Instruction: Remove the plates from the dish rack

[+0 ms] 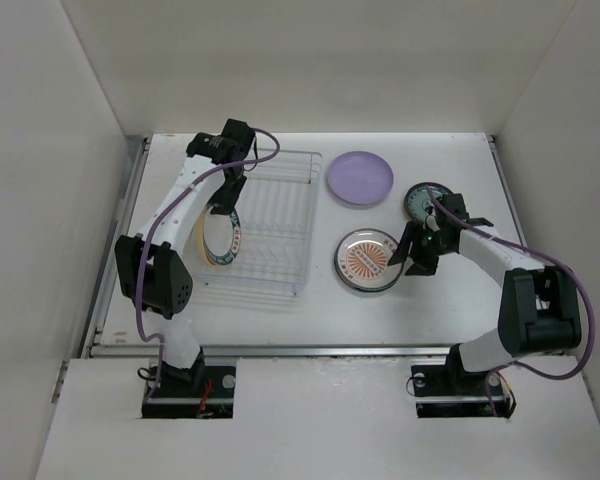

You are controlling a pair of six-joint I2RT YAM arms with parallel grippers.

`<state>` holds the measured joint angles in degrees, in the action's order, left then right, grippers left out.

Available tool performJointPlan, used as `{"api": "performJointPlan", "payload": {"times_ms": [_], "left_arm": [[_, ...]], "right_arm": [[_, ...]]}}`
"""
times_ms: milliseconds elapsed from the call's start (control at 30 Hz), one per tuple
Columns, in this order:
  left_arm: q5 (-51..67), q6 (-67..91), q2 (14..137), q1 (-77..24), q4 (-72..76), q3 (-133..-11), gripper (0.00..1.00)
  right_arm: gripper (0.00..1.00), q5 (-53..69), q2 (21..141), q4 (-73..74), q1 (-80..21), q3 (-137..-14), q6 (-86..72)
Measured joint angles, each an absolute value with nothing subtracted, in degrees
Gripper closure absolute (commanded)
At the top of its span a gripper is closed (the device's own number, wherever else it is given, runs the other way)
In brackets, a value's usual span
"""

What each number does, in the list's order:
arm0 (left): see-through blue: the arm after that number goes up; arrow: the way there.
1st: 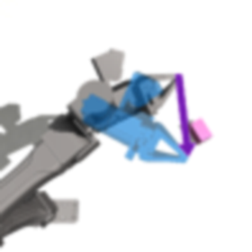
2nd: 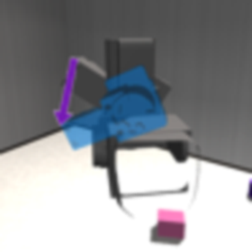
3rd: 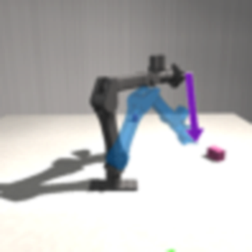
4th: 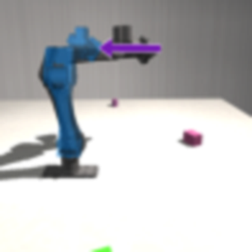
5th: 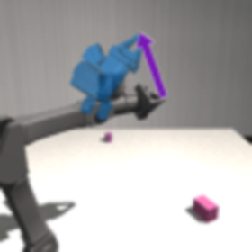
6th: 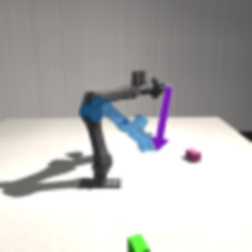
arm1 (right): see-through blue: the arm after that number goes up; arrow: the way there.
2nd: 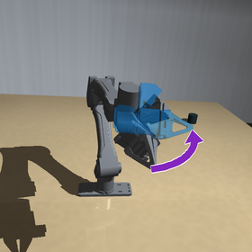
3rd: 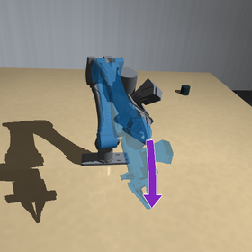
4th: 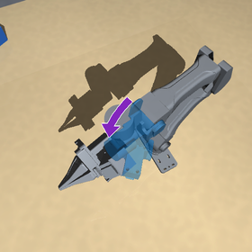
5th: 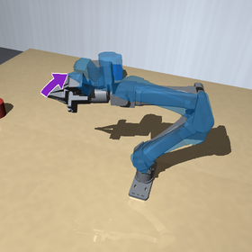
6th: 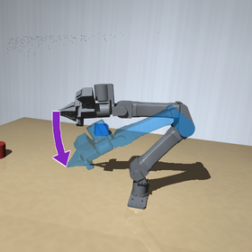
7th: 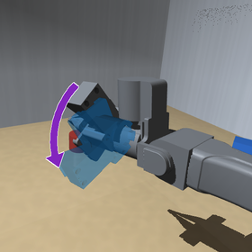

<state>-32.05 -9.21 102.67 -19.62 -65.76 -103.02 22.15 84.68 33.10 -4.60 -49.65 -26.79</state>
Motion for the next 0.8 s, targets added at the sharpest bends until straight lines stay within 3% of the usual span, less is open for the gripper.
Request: {"api": "performJointPlan", "payload": {"times_ms": [167,333,500,667,800], "left_arm": [[-32.34,-9.19,102.69,-19.62,-65.78,-103.02,0.26],[-32.8,-9.19,102.78,-19.59,-65.8,-103.02,0.41],[-32.84,-9.15,103.61,-19.62,-65.78,-102.98,0.62],[-31.22,-8.16,104.53,-19.99,-66.11,-102.98,1.0],[-32.21,-7.01,104.68,-19.75,-67.02,-103.55,1.0]], "right_arm": [[0.33,19.73,84.42,35.24,-4.6,-49.67,-26.11],[0.33,17.78,82.32,37.15,-4.6,-50.04,-25.45],[0.31,17.76,80.75,37.15,-4.6,-50.59,-25.26],[0.31,17.76,80.62,37.1,-4.6,-50.63,-25.26],[0.31,17.82,80.6,37.1,-4.6,-50.65,-25.26]]}}
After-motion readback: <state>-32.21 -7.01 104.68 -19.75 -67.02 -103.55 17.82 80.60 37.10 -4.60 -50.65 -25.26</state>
